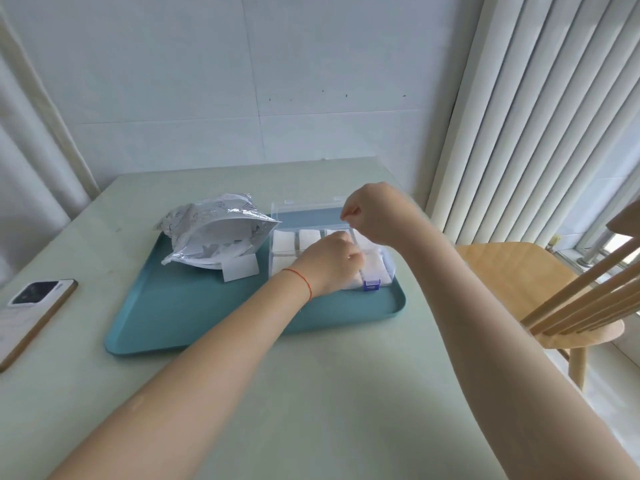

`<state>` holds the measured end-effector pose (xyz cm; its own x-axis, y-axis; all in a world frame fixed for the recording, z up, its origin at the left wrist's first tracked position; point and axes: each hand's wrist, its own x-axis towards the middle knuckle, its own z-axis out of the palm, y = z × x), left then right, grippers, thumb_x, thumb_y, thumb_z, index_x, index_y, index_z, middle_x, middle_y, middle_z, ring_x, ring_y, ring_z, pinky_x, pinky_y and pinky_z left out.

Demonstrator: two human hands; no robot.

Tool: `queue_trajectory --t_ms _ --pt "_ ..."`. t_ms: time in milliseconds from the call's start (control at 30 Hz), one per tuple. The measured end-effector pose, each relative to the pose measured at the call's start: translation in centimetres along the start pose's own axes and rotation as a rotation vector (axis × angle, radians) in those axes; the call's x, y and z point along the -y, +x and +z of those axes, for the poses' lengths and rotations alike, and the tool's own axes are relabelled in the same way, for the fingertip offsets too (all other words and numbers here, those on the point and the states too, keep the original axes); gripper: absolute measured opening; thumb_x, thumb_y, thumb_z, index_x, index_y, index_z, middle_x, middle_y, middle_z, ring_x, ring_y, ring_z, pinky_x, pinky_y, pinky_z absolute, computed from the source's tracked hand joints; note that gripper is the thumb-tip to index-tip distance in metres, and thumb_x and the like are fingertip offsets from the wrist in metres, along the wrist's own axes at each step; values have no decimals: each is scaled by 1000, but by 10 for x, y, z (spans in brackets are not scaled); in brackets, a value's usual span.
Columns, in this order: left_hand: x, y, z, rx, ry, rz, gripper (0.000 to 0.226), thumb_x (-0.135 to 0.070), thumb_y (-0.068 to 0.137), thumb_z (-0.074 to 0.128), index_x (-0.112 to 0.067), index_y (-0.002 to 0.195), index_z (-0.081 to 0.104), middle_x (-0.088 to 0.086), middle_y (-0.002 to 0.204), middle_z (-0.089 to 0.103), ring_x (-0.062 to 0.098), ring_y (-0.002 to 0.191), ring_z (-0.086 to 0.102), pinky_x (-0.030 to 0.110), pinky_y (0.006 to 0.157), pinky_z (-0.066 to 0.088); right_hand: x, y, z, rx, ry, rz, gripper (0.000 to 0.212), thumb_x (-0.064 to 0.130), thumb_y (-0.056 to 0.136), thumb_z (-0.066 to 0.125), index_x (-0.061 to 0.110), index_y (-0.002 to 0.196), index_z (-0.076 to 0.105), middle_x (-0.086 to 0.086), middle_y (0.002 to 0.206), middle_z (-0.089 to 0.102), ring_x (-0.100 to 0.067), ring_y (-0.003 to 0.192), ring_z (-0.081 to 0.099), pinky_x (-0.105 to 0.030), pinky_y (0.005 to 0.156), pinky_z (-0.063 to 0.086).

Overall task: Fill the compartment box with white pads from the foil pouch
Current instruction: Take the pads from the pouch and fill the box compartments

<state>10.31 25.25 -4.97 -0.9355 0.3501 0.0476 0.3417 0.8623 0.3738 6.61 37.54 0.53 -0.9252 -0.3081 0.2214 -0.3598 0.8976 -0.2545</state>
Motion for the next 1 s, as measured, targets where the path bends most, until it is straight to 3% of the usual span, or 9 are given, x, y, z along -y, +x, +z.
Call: queue_trajectory --t_ms 133,200,267,467,567,633,700,800,1000 --pt "46 -35 -29 -330 -130 -118 31 -21 91 45 -7 76 68 7 82 60 24 79 53 31 69 43 43 9 18 -6 114 -18 28 14 88 49 24 95 74 2 97 73 -23 89 67 -38 79 57" --pt "75 -57 -42 -473 -119 -222 28 -15 89 50 -6 62 56 5 61 48 25 64 43 31 52 31 70 14 34 36 140 -55 28 13 88 49 23 93 75 1 94 73 -24 88 67 -39 79 57" --pt "98 -74 -49 -533 -102 -320 29 -15 87 51 -7 59 50 6 56 45 28 61 39 34 50 27 97 16 51 123 158 -120 29 13 87 50 26 95 75 3 97 73 -22 91 66 -37 82 56" --pt "141 -110 -51 -451 -86 -499 31 -16 86 48 -17 56 43 -3 57 42 28 67 42 28 47 22 145 25 96 343 -200 -230 40 20 88 63 25 127 56 0 124 56 -23 111 57 -29 75 42" --pt "152 -115 -48 -393 -206 -485 23 -21 83 50 -12 64 57 1 65 57 30 70 56 31 55 42 149 26 99 346 -277 -215 33 12 89 57 20 121 58 -3 123 57 -25 108 57 -30 72 41" --pt "155 -117 -48 -390 -313 -479 28 -29 77 48 -7 71 64 9 69 66 28 62 61 37 61 53 147 26 94 334 -192 -206 23 14 89 59 17 112 62 -2 116 60 -23 100 57 -30 72 44" --pt "156 -117 -48 -392 -509 -489 26 -27 79 53 -6 78 69 7 68 69 19 48 58 27 48 49 142 29 86 308 -45 -189 11 20 85 67 15 94 65 -2 95 62 -20 84 55 -31 70 45" --pt "154 -119 -50 -335 -895 -454 16 -22 86 67 -7 92 71 3 76 69 14 57 62 21 42 39 139 29 72 304 264 -126 31 23 76 78 16 64 51 2 63 45 -16 61 39 -29 55 31" --pt "159 -122 -48 -429 -1074 -448 18 -19 85 72 -4 94 70 7 82 68 11 66 64 20 45 41 152 28 69 358 360 -115 26 24 77 80 11 72 58 2 64 50 -15 53 41 -23 50 33"
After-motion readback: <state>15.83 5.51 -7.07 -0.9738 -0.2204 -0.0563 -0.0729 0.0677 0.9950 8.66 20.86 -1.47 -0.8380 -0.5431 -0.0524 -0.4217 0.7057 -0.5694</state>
